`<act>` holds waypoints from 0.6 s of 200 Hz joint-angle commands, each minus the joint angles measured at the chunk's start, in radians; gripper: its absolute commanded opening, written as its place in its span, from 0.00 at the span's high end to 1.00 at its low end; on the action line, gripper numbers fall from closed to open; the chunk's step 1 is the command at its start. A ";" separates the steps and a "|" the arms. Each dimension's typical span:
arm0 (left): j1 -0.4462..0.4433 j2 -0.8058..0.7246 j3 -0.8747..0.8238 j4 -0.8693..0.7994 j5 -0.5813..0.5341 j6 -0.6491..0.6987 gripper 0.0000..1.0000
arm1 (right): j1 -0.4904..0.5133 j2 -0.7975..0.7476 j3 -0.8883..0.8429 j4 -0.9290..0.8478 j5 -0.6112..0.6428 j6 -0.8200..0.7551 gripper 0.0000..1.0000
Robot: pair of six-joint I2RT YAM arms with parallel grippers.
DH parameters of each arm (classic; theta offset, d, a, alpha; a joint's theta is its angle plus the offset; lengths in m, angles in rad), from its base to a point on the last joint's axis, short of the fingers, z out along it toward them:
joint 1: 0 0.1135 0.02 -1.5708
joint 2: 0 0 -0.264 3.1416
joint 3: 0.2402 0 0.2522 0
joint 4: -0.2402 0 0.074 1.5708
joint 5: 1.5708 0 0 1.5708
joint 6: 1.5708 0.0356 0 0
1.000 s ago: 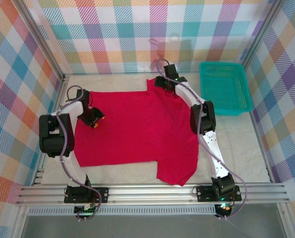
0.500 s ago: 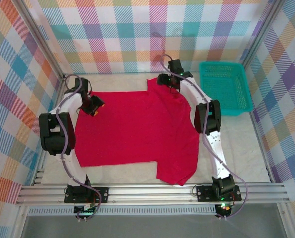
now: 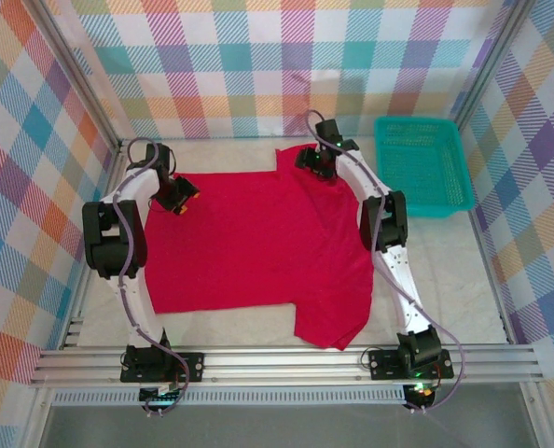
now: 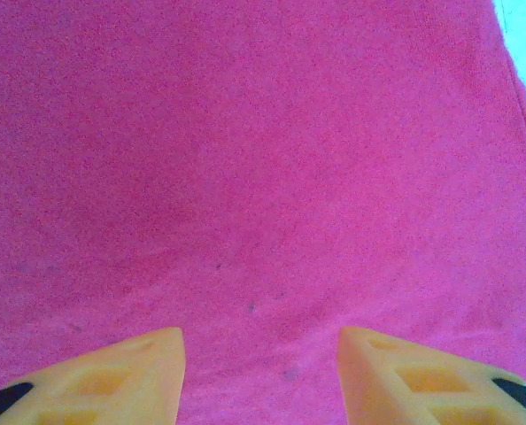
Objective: Fold the inside-out t-shirt
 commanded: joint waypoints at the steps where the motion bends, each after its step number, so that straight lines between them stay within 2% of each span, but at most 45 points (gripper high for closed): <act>1: -0.007 -0.038 -0.051 -0.004 0.039 0.002 0.51 | -0.042 0.065 0.060 -0.143 0.015 0.118 0.36; 23: -0.008 -0.062 -0.107 0.004 0.058 0.001 0.51 | -0.059 0.093 0.071 -0.113 0.074 0.156 0.39; 57: -0.010 -0.081 -0.164 0.015 0.074 -0.002 0.51 | -0.102 0.176 0.194 -0.059 0.039 0.232 0.44; 75: -0.011 -0.078 -0.161 0.007 0.066 -0.002 0.51 | -0.113 0.176 0.199 0.018 0.039 0.229 0.44; 120: -0.013 -0.124 -0.126 -0.052 0.024 0.030 0.51 | -0.120 0.072 0.184 0.216 -0.159 0.129 0.33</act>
